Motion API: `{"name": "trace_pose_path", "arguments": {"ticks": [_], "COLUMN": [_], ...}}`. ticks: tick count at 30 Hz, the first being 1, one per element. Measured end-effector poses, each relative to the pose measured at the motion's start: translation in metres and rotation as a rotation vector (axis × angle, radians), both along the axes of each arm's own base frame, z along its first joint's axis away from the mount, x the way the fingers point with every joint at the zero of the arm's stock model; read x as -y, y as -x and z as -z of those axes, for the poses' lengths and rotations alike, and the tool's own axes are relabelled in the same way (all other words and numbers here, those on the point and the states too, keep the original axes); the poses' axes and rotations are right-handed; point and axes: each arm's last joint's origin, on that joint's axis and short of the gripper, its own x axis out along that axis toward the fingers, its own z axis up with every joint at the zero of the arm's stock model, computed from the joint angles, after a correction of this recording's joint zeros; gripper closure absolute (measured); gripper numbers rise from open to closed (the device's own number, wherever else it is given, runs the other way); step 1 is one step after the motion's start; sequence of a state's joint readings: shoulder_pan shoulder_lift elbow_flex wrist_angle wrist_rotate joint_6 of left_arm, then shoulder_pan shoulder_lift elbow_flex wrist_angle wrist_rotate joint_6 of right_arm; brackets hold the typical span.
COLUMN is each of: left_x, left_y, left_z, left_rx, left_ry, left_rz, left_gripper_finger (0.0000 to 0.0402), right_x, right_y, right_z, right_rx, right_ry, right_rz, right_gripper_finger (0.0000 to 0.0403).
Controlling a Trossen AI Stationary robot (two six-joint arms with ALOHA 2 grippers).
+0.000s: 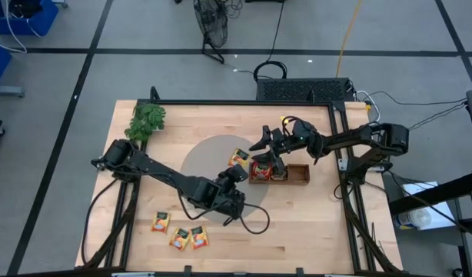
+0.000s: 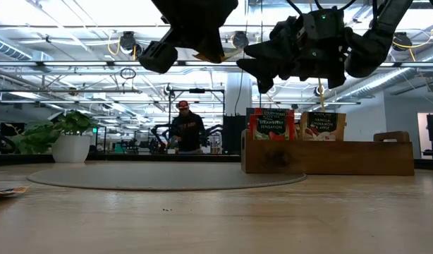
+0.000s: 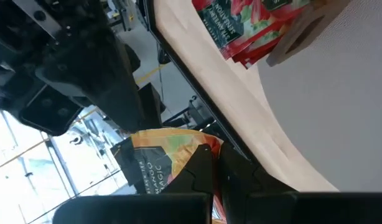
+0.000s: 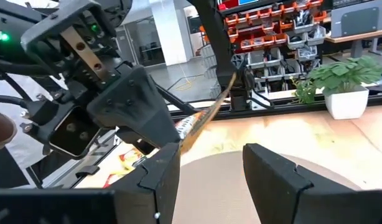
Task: Pick & Place Tea
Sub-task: Put the yellow tea bag into the right section of the wooden organizer
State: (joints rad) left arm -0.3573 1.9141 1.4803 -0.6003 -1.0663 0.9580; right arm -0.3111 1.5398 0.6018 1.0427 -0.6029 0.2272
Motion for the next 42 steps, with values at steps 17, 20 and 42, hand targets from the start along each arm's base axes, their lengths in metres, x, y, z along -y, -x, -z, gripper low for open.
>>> {"name": "trace_pose_path", "arguments": {"ticks": [17,20,42], "left_x": [-0.012,-0.012,-0.020], "left_y": [-0.007,-0.008,0.023], "left_z": [0.000,0.000,-0.069], "left_rx": [-0.001,0.001,0.716], "left_ry": [0.065,0.064,0.848], "left_rz": [0.014,0.016,-0.328], "left_gripper_finger": [0.0392,0.0392,0.0182], "right_x": [-0.011,-0.011,-0.030], "right_y": [-0.011,-0.011,-0.004], "right_z": [-0.004,-0.002,-0.010], "right_rx": [-0.038,-0.058,-0.154], "right_ry": [0.015,0.015,0.384], "right_rz": [0.004,0.005,0.344], "right_gripper_finger": [0.0272,0.0308,0.0403]}}
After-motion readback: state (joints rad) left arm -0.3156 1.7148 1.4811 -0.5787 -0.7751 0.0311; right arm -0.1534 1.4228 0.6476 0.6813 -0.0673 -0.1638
